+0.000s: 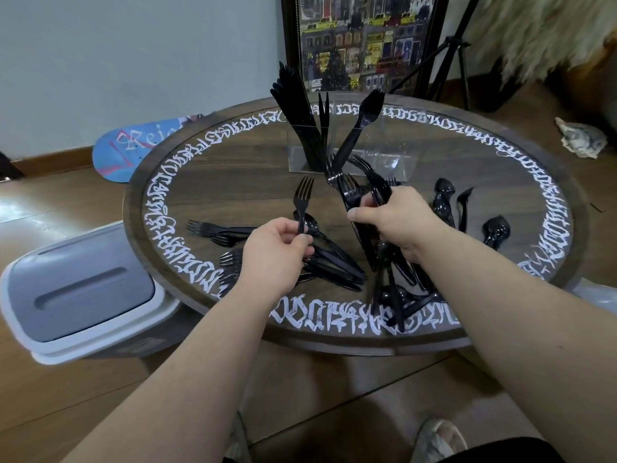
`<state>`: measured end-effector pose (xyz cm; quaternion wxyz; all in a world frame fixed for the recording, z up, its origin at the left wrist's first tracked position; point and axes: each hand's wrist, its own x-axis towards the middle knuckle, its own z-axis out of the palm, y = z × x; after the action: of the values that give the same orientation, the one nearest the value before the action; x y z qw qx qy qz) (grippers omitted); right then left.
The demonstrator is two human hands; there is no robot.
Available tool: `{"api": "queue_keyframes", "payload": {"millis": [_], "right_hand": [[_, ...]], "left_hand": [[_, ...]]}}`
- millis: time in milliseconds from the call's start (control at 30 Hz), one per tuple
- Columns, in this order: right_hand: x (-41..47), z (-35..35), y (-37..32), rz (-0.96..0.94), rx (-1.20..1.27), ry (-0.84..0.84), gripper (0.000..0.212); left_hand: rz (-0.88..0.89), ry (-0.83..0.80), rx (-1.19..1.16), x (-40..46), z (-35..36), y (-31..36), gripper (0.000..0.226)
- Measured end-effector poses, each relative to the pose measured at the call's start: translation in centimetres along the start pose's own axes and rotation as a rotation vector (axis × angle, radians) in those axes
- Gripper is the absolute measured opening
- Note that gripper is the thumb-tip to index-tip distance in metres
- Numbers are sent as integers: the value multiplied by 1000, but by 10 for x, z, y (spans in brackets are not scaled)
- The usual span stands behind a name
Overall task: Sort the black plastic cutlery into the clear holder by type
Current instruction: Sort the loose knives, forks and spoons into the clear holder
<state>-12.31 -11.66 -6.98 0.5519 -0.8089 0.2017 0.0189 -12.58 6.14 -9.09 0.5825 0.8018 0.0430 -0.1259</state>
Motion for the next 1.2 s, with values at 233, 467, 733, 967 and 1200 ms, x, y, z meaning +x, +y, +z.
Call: {"api": "queue_keyframes", "payload": {"millis": [233, 467, 733, 967, 1200], "right_hand": [[-20, 4, -3, 114, 281, -96, 25], [-46, 19, 19, 181, 537, -53, 31], [-51, 6, 17, 164, 636, 0, 27], [-34, 5, 24, 186, 665, 155, 23], [-34, 6, 15, 143, 765, 34, 20]], "left_hand": [[103, -89, -40, -9, 11, 6, 16], [213, -162, 161, -18, 31, 0, 26], [245, -186, 305, -14, 35, 2, 23], [298, -211, 431, -16, 34, 6, 17], [416, -204, 569, -15, 24, 14, 20]]}}
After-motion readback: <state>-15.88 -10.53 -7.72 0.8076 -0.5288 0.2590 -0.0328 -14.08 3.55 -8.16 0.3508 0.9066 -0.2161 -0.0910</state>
